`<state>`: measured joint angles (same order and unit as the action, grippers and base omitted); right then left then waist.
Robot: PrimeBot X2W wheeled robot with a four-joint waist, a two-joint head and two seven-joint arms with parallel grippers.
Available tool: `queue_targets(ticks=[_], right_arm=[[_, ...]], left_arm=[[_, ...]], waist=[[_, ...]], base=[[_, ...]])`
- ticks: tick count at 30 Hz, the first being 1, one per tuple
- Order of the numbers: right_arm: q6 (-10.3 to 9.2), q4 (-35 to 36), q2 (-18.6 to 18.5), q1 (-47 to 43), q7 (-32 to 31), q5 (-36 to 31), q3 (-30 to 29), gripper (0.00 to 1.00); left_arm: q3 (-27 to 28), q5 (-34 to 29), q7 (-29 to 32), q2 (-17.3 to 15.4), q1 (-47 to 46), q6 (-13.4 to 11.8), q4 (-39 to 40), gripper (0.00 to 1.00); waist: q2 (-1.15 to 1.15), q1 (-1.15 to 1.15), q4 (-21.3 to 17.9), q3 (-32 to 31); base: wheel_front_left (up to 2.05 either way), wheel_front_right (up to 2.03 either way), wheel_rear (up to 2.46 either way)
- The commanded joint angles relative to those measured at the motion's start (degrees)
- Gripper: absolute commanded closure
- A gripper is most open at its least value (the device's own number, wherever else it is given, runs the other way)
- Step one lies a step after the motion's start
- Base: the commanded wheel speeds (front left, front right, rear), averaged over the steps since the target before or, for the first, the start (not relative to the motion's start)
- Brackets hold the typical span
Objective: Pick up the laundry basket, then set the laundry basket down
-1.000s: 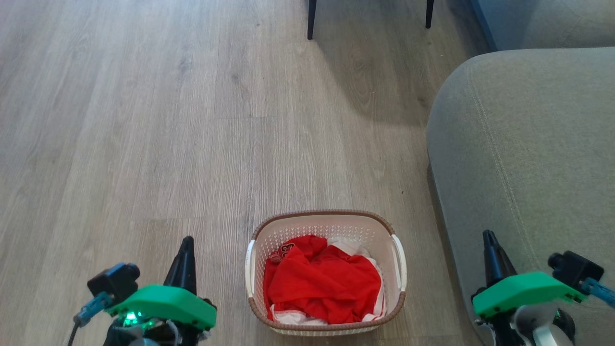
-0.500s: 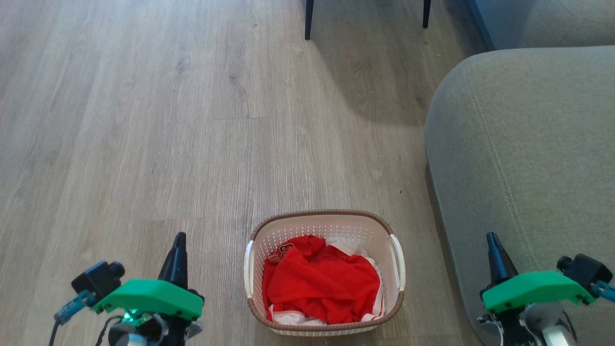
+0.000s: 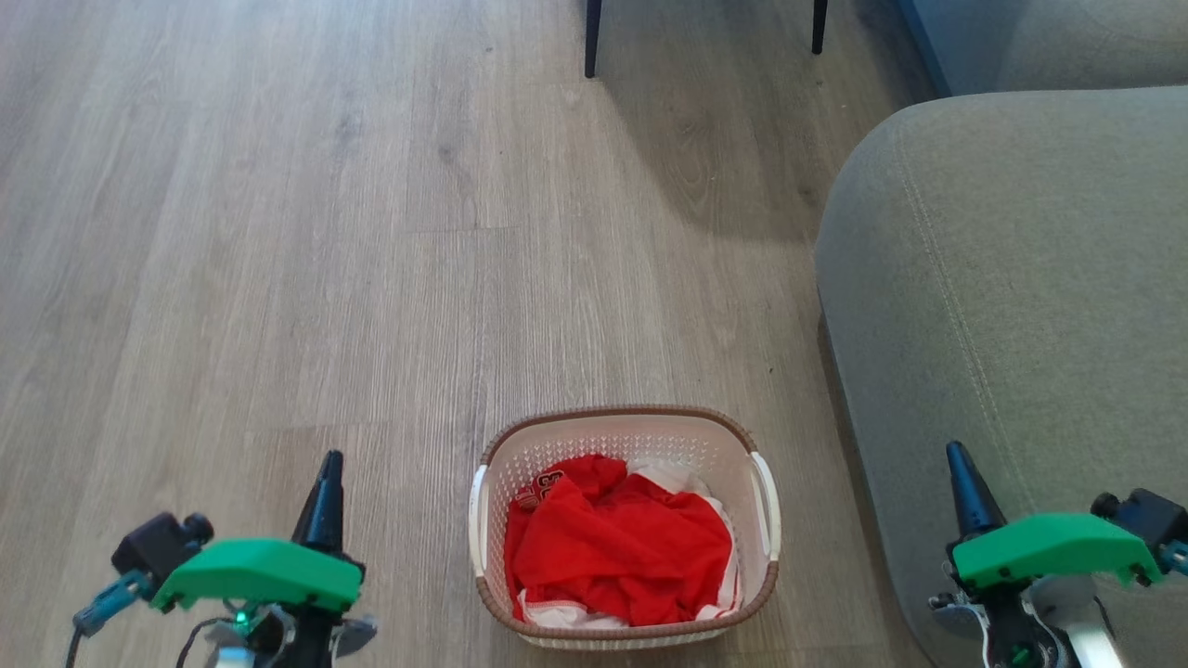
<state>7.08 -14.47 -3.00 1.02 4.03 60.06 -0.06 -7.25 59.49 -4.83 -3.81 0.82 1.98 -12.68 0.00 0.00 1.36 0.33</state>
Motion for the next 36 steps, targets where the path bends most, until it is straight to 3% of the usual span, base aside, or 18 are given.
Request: queue_targets(ticks=[1,36], right_arm=[[0.24,1.55,-1.11,2.77,-0.49,1.83,0.14,1.00],[0.35,0.90,-1.10,4.23,-6.13,22.43,-3.06,1.00]], left_arm=[[1.86,1.81,0.50,-0.99,-3.68,0.48,1.34,1.00],[7.97,23.24,6.23,-0.92,-5.71,3.75,-0.34,1.00]], waist=[[0.00,0.00,-0.04,0.00],[0.00,0.00,-0.90,-0.10]], base=[[0.00,0.00,0.00],[0.00,0.00,0.00]])
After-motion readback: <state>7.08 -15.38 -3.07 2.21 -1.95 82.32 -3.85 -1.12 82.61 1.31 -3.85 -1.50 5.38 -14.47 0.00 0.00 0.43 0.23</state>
